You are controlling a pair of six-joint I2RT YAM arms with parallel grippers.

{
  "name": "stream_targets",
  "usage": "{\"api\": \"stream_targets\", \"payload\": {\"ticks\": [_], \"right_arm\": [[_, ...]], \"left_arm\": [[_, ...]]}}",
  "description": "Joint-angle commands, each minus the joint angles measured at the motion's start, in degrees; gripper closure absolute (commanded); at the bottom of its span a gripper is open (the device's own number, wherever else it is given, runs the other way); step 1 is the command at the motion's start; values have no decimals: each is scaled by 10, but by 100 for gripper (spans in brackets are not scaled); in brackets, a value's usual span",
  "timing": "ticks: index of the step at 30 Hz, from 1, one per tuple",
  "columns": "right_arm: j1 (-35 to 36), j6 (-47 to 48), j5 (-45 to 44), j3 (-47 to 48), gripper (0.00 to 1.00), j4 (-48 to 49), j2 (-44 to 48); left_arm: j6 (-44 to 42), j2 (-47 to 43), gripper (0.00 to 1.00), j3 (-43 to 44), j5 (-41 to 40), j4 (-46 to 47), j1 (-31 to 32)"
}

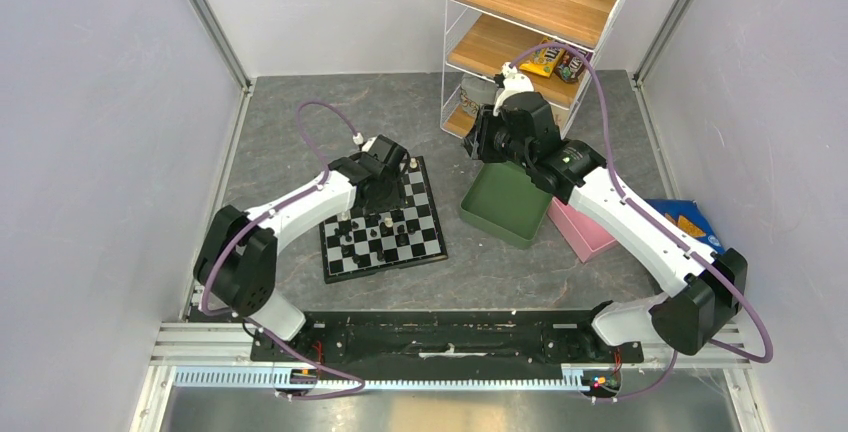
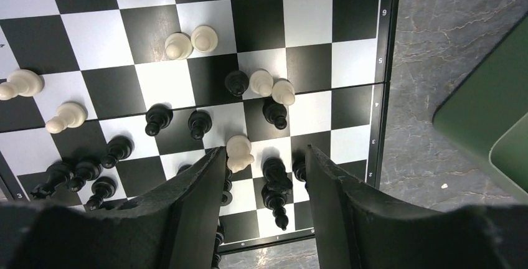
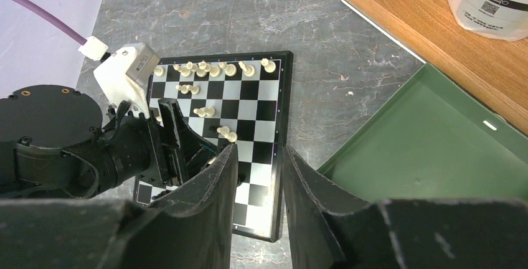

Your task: Set up the chess pieces on the board

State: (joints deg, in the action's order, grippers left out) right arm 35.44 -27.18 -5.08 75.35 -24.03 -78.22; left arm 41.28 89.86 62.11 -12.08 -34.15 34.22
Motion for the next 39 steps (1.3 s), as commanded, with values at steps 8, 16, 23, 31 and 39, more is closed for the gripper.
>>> {"api": "stream_targets", "payload": {"ticks": [8, 16, 23, 31, 39], "right_arm": [[-4, 3, 1, -1, 61, 20, 9], [-8, 3, 6, -3, 61, 21, 8], [-8, 2, 11, -4, 61, 26, 5], [-11, 1, 15, -7, 60, 29, 1], [-12, 1, 20, -7, 60, 30, 0]], "left_arm": [[8, 27, 47, 19, -28, -11, 10], [9, 33, 48, 24, -43, -28, 13], [6, 42, 52, 26, -42, -30, 16], [1, 45, 57, 28, -41, -36, 18], [0, 53, 57, 40, -52, -54, 19]]}}
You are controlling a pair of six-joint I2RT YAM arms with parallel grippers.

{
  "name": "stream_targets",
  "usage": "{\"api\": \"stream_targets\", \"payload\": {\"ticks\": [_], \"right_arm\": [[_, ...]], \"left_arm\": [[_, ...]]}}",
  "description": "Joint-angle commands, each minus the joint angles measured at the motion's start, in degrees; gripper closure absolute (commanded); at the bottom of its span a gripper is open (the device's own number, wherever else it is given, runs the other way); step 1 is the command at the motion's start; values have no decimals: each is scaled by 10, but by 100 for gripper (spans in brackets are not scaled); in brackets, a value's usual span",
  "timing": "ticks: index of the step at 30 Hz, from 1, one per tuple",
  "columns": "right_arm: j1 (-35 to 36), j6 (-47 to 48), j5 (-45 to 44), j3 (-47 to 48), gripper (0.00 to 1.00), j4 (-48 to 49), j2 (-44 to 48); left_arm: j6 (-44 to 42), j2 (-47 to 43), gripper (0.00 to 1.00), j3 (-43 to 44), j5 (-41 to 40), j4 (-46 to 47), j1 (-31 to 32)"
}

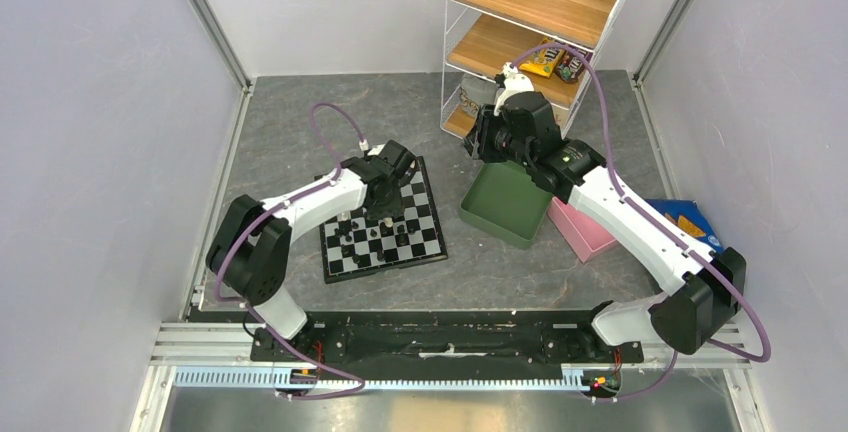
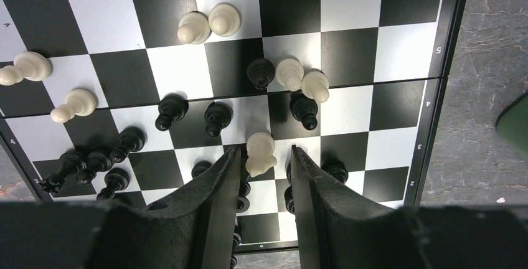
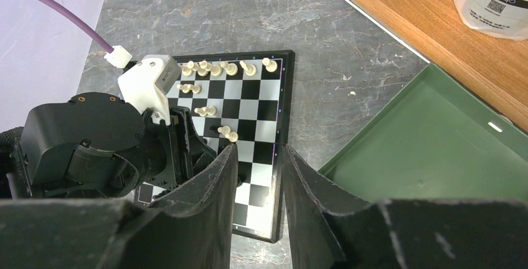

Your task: Set up the chess pieces on the board

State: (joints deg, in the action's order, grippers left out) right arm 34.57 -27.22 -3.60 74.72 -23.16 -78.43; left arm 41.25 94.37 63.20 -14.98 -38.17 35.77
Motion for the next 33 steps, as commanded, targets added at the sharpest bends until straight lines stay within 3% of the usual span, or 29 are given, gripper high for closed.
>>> {"api": "stream_targets", "payload": {"ticks": [1, 12, 26, 33], "right_arm": [[-4, 1, 5, 0, 60, 21, 2], [-5, 0, 6, -1, 60, 22, 0], [-8, 0, 8, -2, 60, 24, -2], [-10, 0, 8, -4, 60, 24, -3]], "left_arm": [[0, 9, 57, 30, -25, -17, 4], [-4, 21, 59, 31, -21, -17, 5], [-6, 2, 80, 36, -20, -24, 7], [-8, -10, 81, 38, -21, -28, 7]]}}
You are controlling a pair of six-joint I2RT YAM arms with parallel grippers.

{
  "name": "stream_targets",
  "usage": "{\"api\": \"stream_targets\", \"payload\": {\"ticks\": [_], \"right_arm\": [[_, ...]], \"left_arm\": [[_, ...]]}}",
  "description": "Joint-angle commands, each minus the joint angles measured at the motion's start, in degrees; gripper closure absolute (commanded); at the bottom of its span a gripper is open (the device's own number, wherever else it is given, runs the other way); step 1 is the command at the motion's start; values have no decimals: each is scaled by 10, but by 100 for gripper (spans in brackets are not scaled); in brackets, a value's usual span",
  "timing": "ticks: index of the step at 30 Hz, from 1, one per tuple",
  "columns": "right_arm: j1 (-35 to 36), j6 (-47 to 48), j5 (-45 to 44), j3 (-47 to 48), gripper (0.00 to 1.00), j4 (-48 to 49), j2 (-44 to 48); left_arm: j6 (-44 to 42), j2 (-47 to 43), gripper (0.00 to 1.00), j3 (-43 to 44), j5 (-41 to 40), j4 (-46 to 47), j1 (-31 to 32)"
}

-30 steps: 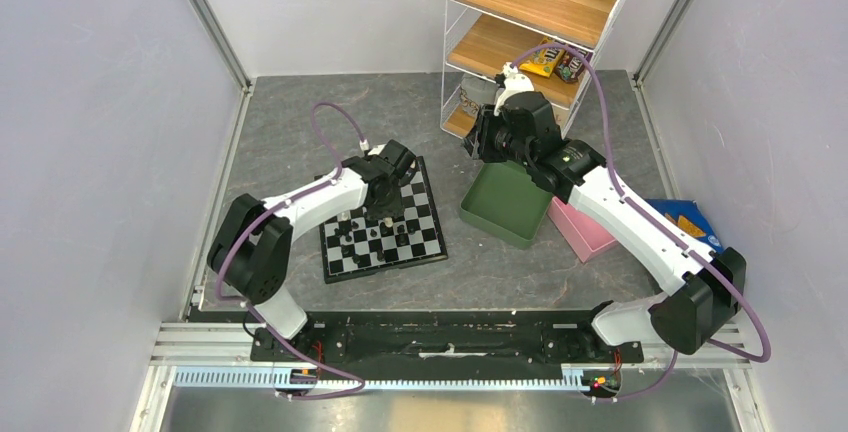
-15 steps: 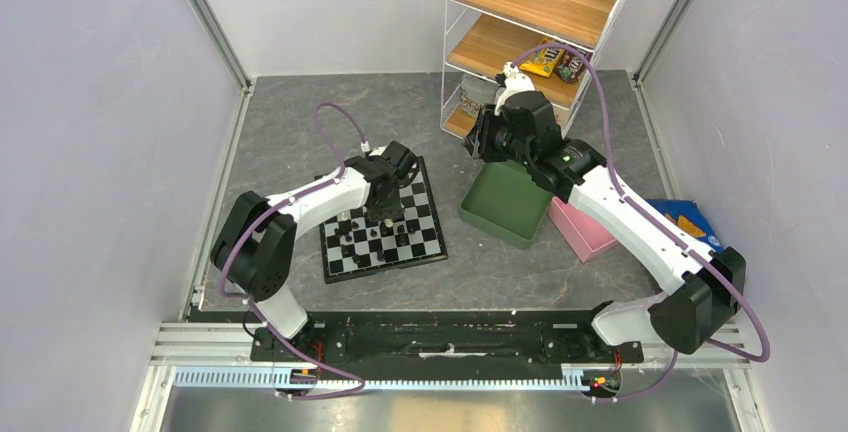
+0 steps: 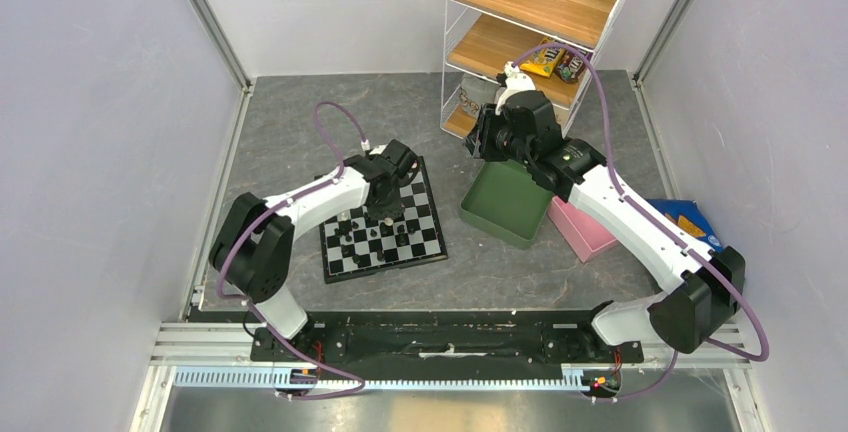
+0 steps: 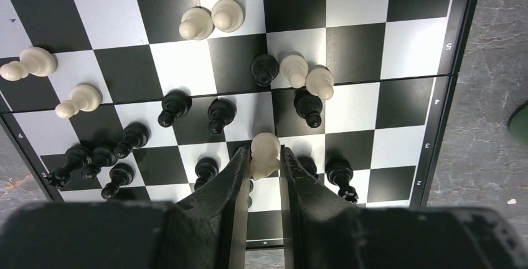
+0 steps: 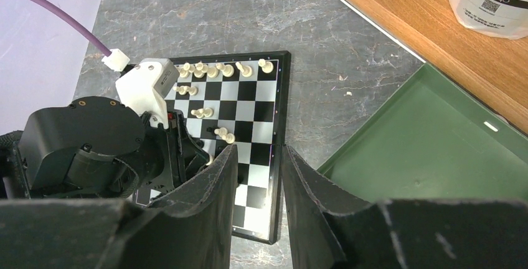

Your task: Set up the chess pieces on the board

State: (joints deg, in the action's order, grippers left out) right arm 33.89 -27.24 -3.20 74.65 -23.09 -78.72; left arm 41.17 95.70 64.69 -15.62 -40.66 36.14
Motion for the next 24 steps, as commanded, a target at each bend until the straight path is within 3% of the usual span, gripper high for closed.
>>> {"api": "stream_targets", "payload": {"ticks": [1, 14, 20, 21, 22, 24], "right_arm": [[-3, 0, 5, -3, 60, 23, -1], [-7, 1, 7, -1, 60, 23, -5], [-8, 2, 8, 1, 60, 23, -8], [-8, 2, 8, 1, 60, 23, -10], [-8, 3, 8, 1, 60, 23, -10], [-9, 4, 8, 1, 60, 23, -11]], "left_arm": [[-7, -23, 81, 25, -15, -3, 3], [-24, -35, 82, 101, -52, -70, 2], [-35, -34, 82, 112, -55, -89, -28], [-38, -36, 82, 108, -53, 5, -37], [-41, -38, 82, 106, -50, -88, -47], [-49, -47, 83, 98, -46, -90, -69]]}}
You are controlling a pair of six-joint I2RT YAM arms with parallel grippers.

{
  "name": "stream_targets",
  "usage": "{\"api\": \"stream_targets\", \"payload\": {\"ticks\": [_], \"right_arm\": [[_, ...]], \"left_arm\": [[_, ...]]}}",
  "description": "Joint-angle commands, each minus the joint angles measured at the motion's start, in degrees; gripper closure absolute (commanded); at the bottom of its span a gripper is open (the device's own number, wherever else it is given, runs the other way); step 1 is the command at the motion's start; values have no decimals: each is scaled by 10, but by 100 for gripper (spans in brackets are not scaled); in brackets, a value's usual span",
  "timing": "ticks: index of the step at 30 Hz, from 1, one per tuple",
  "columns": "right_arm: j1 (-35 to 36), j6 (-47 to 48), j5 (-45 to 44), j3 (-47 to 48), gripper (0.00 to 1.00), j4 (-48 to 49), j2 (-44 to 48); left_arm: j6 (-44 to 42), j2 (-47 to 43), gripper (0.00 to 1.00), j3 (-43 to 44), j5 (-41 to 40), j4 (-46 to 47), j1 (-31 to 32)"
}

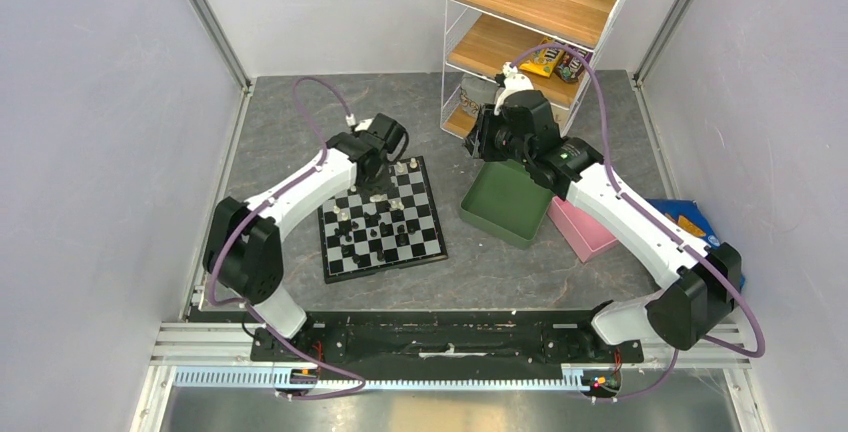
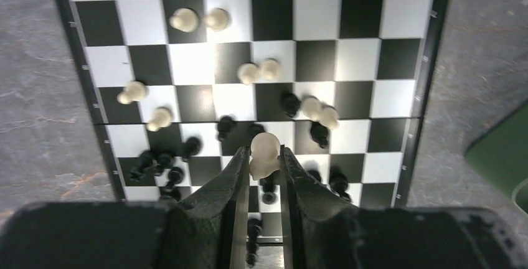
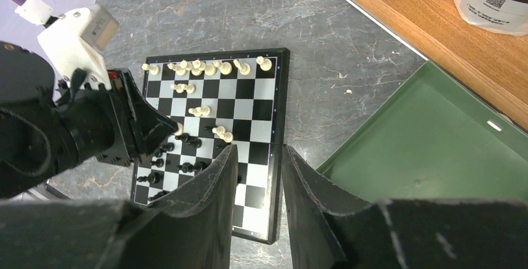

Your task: Set up the chess pieces on the board

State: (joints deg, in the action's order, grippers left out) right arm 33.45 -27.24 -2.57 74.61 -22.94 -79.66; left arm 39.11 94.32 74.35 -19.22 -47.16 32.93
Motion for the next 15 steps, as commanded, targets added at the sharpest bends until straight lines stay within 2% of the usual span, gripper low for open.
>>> {"api": "stream_targets", "payload": {"ticks": [1, 8, 15], "right_arm": [[-4, 4, 2, 3, 60, 21, -2], [-5, 2, 5, 5, 60, 24, -8], [-6, 2, 6, 8, 60, 25, -16]], "left_arm": [[-32, -38, 83, -2, -9, -24, -46], [-73, -52, 83, -15, 9, -15, -136], [-112, -1, 83, 10, 30, 6, -190]]}}
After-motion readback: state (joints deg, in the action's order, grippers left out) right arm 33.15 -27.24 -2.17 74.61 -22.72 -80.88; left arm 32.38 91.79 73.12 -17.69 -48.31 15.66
